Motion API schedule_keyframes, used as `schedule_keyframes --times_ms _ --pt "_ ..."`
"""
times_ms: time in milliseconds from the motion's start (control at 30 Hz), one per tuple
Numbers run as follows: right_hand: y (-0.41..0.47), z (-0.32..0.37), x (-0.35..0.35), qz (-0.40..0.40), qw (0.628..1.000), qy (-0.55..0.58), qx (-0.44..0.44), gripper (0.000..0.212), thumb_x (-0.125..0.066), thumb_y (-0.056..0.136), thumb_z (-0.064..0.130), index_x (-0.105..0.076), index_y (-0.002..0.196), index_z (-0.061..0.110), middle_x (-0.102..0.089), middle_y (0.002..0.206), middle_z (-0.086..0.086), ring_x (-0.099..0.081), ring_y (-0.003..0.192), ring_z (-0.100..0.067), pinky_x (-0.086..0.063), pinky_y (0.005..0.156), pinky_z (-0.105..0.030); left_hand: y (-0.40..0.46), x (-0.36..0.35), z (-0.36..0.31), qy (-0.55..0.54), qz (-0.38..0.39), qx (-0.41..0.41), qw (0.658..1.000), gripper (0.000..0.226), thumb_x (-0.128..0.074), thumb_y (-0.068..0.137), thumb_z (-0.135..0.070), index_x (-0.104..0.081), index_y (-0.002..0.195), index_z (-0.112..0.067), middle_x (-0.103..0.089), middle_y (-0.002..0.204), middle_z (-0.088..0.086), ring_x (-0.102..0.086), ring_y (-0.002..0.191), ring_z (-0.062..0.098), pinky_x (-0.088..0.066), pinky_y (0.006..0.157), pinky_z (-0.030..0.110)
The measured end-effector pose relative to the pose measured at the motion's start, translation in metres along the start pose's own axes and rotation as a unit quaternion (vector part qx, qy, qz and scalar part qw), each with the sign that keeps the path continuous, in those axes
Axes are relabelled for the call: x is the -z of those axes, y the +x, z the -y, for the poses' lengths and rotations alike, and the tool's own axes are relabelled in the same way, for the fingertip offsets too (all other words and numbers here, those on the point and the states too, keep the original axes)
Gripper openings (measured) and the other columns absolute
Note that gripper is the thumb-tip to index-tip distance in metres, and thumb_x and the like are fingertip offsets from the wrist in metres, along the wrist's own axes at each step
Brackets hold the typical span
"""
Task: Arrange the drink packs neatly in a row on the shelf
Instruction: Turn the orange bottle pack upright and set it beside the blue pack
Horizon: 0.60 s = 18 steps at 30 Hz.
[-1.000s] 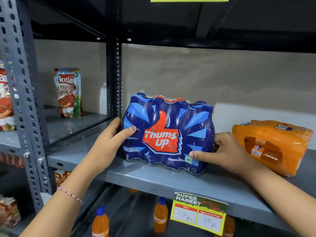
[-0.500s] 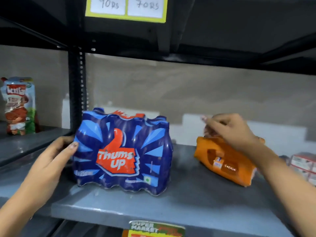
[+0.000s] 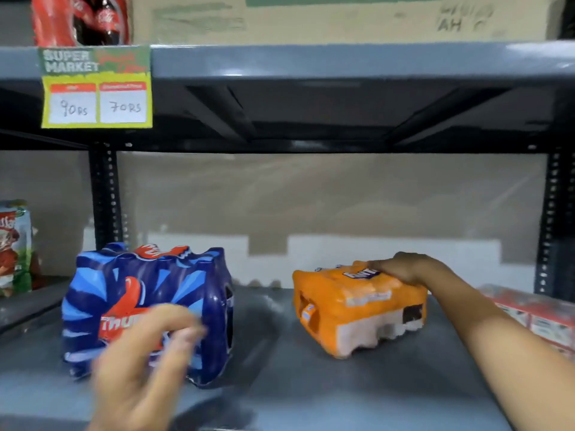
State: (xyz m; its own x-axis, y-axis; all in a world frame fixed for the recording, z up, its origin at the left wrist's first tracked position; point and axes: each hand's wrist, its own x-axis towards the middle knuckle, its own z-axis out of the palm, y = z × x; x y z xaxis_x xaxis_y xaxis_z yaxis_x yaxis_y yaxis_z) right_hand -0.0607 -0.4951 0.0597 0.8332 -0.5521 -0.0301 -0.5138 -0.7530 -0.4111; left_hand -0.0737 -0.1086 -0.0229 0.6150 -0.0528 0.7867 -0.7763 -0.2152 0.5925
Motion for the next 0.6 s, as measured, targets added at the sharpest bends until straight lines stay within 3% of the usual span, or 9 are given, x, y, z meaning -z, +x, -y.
schedule_keyframes --times_ms 67,133,200,267,333,367,433,500,600 --pt "-0.007 -0.003 -0.001 0.066 0.995 0.068 0.020 0.058 -0.048 0.089 0.070 -0.070 0.117 0.024 -0.072 0.115 -0.004 -0.069 0.101 -0.025 -0.054 0.083 -0.026 -0.011 -0.043 -0.057 -0.042 0.039 0.014 0.998 0.031 -0.055 0.082 -0.051 -0.075 0.089 -0.029 -0.077 0.086 -0.009 -0.070 0.077 0.008 -0.055 0.071 0.019" --pt "-0.015 -0.008 -0.007 0.120 0.983 0.138 0.032 0.053 -0.052 0.088 0.069 -0.073 0.108 0.024 -0.077 0.095 -0.002 -0.072 0.082 -0.020 -0.056 0.067 -0.023 -0.005 -0.080 -0.060 -0.031 0.145 0.153 0.977 0.054 -0.049 0.074 -0.073 -0.074 0.098 -0.032 -0.076 0.104 -0.008 -0.070 0.098 0.012 -0.053 0.086 0.023" --pt "-0.008 -0.015 -0.016 0.093 0.981 0.160 0.057 0.064 -0.058 0.077 0.077 -0.075 0.113 0.026 -0.079 0.106 -0.005 -0.074 0.091 -0.023 -0.058 0.087 -0.034 0.025 -0.109 -0.054 -0.060 0.206 0.326 0.921 0.074 -0.052 0.077 -0.078 -0.072 0.119 -0.021 -0.074 0.123 -0.001 -0.068 0.113 0.022 -0.050 0.100 0.034" --pt "-0.004 -0.018 -0.020 0.063 0.981 0.162 0.090 0.072 -0.055 0.072 0.082 -0.072 0.123 0.033 -0.072 0.128 -0.004 -0.069 0.110 -0.025 -0.050 0.103 -0.041 0.043 -0.122 -0.047 -0.103 0.204 0.400 0.887 0.060 -0.071 0.079 -0.059 -0.068 0.116 -0.013 -0.075 0.115 0.001 -0.072 0.103 0.019 -0.055 0.091 0.032" --pt "-0.007 -0.022 -0.018 0.034 0.985 0.137 0.099 0.077 -0.048 0.073 0.085 -0.073 0.119 0.029 -0.072 0.123 -0.006 -0.068 0.105 -0.025 -0.050 0.098 -0.039 0.042 -0.132 -0.045 -0.110 0.176 0.389 0.898 0.035 -0.080 0.078 -0.035 -0.062 0.098 -0.013 -0.075 0.097 0.003 -0.073 0.086 0.019 -0.058 0.073 0.030" --pt "-0.011 -0.023 -0.019 0.014 0.985 0.135 0.105 0.077 -0.047 0.075 0.085 -0.075 0.102 0.019 -0.074 0.104 -0.008 -0.068 0.091 -0.023 -0.051 0.088 -0.037 0.041 -0.135 -0.044 -0.094 0.163 0.372 0.909 0.032 -0.081 0.077 -0.029 -0.061 0.096 -0.013 -0.076 0.095 0.005 -0.074 0.085 0.021 -0.060 0.072 0.033" --pt "-0.019 -0.027 -0.029 -0.048 0.977 0.167 0.125 0.068 -0.046 0.081 0.081 -0.056 0.069 0.014 -0.060 0.069 -0.001 -0.058 0.066 -0.019 -0.043 0.069 -0.035 0.041 -0.132 -0.044 -0.064 0.131 0.321 0.936 0.024 -0.083 0.075 -0.017 -0.064 0.090 -0.016 -0.076 0.091 0.006 -0.074 0.085 0.025 -0.060 0.074 0.037" --pt "-0.024 -0.035 -0.046 -0.130 0.952 0.229 0.157 0.058 -0.048 0.082 0.077 -0.050 0.074 0.019 -0.059 0.073 0.003 -0.061 0.074 -0.022 -0.042 0.067 -0.035 0.034 -0.127 -0.038 -0.041 0.126 0.261 0.956 0.041 -0.085 0.072 -0.006 -0.059 0.099 -0.021 -0.068 0.098 -0.003 -0.070 0.091 0.021 -0.059 0.075 0.034" --pt "-0.029 -0.040 -0.061 -0.131 0.930 0.266 0.216 0.063 -0.050 0.074 0.076 -0.049 0.104 0.021 -0.064 0.094 0.004 -0.065 0.084 -0.020 -0.048 0.065 -0.031 0.019 -0.119 -0.021 0.024 0.155 0.187 0.970 0.077 -0.089 0.067 -0.006 -0.043 0.127 -0.023 -0.058 0.110 -0.010 -0.064 0.108 0.021 -0.056 0.082 0.029"
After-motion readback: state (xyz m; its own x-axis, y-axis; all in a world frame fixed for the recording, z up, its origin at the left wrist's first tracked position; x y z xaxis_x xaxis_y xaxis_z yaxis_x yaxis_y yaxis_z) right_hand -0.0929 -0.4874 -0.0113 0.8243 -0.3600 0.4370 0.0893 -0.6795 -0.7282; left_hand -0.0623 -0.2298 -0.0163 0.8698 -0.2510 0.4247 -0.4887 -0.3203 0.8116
